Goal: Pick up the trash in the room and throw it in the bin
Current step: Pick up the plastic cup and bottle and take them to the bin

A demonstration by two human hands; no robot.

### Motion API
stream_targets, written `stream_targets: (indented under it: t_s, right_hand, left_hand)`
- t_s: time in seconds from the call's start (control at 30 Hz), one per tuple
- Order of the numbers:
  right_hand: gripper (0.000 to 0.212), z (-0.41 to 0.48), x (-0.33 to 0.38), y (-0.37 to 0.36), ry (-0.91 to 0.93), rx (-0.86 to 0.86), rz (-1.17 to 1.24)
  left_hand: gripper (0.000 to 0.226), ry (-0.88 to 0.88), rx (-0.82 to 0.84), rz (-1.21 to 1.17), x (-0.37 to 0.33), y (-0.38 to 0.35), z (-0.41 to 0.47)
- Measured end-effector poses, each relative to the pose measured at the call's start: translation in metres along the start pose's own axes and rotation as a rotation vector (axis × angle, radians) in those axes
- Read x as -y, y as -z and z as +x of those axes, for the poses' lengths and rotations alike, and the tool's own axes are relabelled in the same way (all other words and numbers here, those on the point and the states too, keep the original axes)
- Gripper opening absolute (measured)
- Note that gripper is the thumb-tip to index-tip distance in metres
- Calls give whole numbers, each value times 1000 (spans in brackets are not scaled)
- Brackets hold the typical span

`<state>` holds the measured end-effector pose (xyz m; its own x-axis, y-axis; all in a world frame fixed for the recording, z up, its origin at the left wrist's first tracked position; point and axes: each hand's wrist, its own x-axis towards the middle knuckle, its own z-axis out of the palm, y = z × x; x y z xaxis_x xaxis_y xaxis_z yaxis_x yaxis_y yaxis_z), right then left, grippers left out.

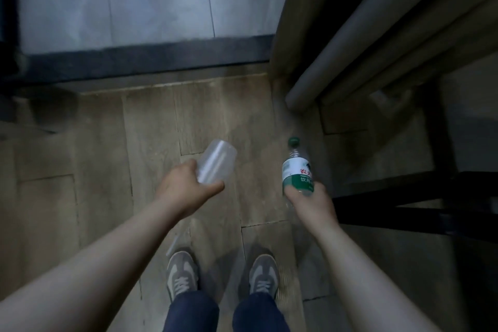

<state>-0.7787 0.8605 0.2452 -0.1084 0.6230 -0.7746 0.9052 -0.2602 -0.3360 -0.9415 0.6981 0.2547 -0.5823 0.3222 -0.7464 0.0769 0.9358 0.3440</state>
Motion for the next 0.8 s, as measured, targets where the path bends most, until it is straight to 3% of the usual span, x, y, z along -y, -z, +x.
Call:
stream_targets:
  t_s: [0.17,0.37,0.53,0.7,0.8]
  right_hand:
    - [65,-113,57,75,90,24,33]
    - [74,-246,106,164,251,12,147]
    - [62,-350,105,220,339,-54,258]
    - [87,-450,91,258,360,-178,421]
    - [79,-501,75,272,382,-282,535]
  left_hand:
    - [44,15,-10,-96,-62,74,-97]
    - [41,-114,-54,-215,-129,159,-215]
    - [33,-251,-61,-285,-162,213,-301]
    - [44,-413,33,-409,-184,248,-384]
    - [44,-507,101,-438,-198,254,-426]
